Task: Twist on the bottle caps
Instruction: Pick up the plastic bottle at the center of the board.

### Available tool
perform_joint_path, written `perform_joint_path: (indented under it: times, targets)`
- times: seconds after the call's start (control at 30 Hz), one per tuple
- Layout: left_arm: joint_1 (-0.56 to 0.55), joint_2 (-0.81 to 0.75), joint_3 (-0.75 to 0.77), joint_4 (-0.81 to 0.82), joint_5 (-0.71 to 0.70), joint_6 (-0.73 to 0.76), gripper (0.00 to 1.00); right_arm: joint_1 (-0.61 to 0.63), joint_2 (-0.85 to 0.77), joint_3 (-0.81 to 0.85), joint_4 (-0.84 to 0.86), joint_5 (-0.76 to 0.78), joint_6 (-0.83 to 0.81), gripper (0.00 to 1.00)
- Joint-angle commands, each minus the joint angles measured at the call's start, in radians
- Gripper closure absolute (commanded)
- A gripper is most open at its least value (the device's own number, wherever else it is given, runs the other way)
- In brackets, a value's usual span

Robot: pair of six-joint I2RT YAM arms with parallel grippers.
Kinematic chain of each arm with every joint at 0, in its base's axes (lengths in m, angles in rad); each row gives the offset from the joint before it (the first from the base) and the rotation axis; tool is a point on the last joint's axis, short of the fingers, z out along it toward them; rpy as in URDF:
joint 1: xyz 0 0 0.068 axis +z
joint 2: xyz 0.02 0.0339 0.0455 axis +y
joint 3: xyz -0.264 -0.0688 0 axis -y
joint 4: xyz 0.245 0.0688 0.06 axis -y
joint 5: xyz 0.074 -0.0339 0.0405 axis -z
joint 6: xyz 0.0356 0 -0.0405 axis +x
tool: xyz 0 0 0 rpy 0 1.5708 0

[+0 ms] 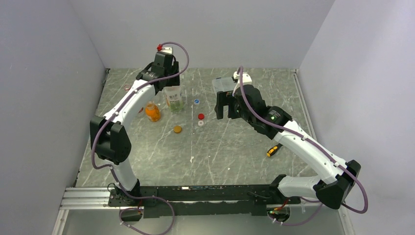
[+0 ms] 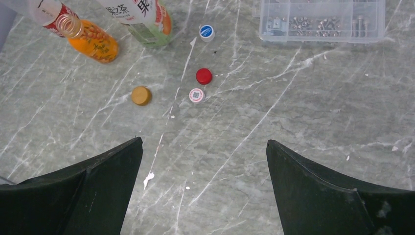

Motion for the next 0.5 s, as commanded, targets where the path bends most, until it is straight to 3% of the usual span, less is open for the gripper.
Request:
perform_joint_path:
  times: [0.0,0.2,0.47]
  targets:
    - [-0.003,0.014,0.065,0.043,-0.010,0.026,0.34,0.001,-0.019,0.011,0.043,-0.003,-0.024,0.00]
    - [-0.003,0.031,0.085,0.040,-0.007,0.038,0.37,0.001,-0.014,-0.003,0.055,-0.004,-0.029,0.00]
    - [-0.004,0.039,0.093,0.026,-0.006,0.040,0.55,-0.001,0.003,-0.013,0.060,-0.010,-0.035,0.00]
